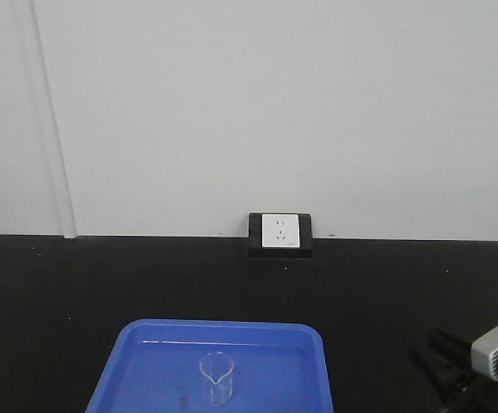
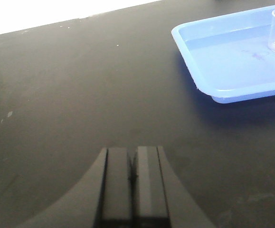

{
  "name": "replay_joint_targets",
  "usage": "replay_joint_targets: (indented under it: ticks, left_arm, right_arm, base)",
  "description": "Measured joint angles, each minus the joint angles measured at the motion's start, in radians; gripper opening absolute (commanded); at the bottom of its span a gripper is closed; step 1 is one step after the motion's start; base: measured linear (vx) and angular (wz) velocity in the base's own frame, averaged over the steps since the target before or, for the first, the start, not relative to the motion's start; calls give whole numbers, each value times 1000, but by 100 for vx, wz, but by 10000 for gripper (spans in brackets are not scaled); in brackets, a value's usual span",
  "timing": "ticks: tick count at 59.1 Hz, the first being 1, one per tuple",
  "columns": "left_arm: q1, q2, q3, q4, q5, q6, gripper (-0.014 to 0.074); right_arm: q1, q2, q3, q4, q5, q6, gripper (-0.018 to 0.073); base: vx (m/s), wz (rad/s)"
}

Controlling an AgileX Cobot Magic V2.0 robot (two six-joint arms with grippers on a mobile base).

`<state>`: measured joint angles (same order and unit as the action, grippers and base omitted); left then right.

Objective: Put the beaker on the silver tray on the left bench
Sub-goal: 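Move the right gripper down around the glass beaker in the tray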

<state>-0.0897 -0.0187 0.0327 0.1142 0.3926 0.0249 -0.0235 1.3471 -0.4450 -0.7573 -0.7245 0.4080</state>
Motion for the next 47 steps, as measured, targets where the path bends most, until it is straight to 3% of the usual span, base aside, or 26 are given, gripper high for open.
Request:
replay_joint_targets:
  ticks: [7,16,23,31,47]
  left_arm:
    - [0,0,0,0,0,0,1]
    - [0,0,0,0,0,0,1]
    - [0,0,0,0,0,0,1]
    - [0,0,0,0,0,0,1]
    - [0,0,0,0,0,0,1]
  right_arm:
    - [3,113,-4,-120,-158,124,566]
    - [82,261,-36,-142,-292,200,580]
    - [200,359,-105,-120,-230,184,580]
    - [319,453,-208,-20,-114,157,580]
    - [434,645,-408,137,1,124,580]
  base:
    - [0,0]
    - [0,0]
    - [0,0]
    - [0,0]
    - [0,0]
